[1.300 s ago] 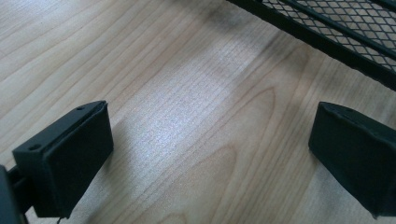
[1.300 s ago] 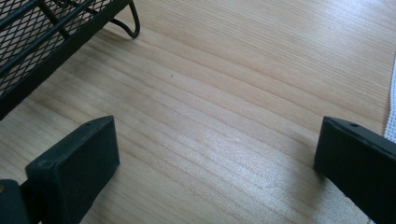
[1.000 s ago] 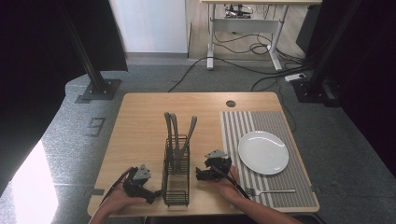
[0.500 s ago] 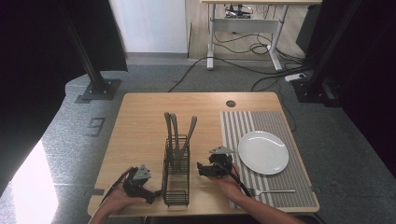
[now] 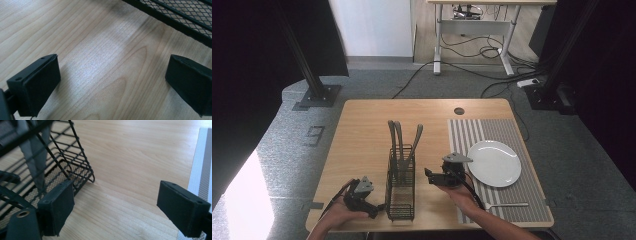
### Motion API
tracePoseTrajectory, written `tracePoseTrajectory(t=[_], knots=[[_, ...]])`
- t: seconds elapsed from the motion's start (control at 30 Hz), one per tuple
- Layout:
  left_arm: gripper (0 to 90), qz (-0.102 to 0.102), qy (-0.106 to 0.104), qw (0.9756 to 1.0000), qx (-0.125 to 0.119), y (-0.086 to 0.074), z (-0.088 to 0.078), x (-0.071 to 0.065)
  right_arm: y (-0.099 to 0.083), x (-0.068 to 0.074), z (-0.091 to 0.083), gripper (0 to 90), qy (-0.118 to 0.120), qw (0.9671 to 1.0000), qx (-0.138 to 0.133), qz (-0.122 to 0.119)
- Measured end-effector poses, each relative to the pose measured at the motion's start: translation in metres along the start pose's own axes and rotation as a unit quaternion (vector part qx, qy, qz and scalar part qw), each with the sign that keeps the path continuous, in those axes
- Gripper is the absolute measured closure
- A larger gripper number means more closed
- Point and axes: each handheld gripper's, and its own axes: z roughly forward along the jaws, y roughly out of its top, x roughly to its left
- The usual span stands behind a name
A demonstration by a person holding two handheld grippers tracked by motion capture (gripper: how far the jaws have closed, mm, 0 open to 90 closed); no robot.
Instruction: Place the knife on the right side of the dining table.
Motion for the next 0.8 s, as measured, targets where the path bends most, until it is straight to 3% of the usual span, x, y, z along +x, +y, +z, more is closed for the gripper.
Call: tracePoseTrajectory(t=[0.27,0.8], knots=[[0.0,0.000,0.000,1.0000,0.000,0.000,0.000,0.000,0.013,-0.005,-0.011,17.5,0.013,0.9996,-0.023,0.008],[0.0,0.001,-0.001,1.0000,0.000,0.000,0.000,0.000,0.027,-0.009,-0.022,21.4,0.033,0.9984,-0.044,0.016]])
